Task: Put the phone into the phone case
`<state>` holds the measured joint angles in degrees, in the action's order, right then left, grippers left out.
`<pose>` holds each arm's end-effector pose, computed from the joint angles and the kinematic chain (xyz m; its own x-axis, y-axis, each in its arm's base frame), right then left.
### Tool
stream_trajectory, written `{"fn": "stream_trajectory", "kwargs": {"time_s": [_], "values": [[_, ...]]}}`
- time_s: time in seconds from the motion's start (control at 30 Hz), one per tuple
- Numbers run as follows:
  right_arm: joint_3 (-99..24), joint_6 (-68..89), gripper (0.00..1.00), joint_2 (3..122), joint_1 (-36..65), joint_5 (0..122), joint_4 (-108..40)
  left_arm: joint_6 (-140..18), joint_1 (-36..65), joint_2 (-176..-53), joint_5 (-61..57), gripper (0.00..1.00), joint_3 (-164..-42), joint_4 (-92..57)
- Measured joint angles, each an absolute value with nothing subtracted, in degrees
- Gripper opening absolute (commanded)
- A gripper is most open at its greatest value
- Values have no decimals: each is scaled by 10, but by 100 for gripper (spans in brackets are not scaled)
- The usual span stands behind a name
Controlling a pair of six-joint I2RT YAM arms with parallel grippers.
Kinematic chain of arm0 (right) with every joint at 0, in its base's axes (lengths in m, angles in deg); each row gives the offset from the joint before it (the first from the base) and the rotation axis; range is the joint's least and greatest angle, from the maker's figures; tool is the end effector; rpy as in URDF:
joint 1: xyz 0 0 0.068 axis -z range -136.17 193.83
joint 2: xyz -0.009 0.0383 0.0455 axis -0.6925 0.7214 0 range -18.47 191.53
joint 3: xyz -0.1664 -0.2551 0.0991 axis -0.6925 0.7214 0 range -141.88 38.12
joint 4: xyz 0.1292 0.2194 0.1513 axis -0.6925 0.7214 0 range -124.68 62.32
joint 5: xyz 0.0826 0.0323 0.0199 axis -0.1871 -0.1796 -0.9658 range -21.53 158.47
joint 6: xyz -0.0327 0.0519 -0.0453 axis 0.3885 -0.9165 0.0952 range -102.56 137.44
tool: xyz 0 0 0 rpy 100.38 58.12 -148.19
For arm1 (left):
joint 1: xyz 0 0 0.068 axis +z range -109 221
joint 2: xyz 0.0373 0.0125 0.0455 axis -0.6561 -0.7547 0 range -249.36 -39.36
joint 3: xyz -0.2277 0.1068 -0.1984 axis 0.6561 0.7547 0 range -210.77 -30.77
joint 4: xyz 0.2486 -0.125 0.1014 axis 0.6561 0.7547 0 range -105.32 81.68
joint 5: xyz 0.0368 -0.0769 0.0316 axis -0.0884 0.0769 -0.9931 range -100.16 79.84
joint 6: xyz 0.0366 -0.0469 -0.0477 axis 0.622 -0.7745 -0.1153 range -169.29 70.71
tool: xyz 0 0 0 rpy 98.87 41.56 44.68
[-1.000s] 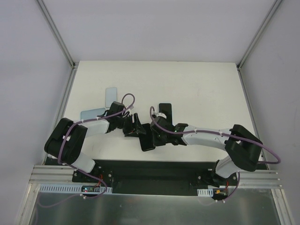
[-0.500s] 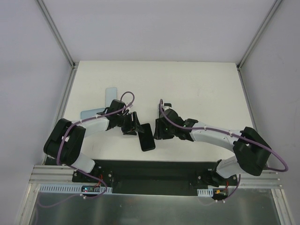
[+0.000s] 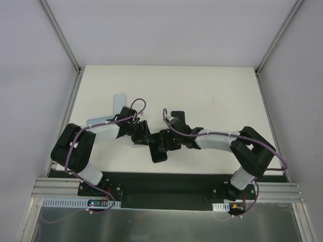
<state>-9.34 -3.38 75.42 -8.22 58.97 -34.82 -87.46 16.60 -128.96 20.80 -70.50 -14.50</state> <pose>0.2216 0.3015 0.1633 -0.7168 -0.3492 -0.6035 -0.6346 0.6855 0.3570 0.2843 -0.1654 0.1495 -0.9563 -0.1481 -0.2520 0.0764 0.7056 -0.7045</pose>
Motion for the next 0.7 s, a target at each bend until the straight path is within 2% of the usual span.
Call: {"fn": "stream_trajectory", "kwargs": {"time_s": [0.17, 0.27, 0.43, 0.7], "values": [[-99, -34, 55, 768, -91, 576, -379, -874, 166, -1291, 209, 34, -704, -146], [-99, -36, 55, 768, -95, 574, -379, -872, 167, -1291, 209, 23, -698, -147], [-85, -61, 56, 769, -85, 535, -404, -872, 175, -1288, 228, 18, -677, -179], [-43, -118, 60, 770, -66, 475, -486, -872, 182, -1277, 240, 19, -652, -213]]}}
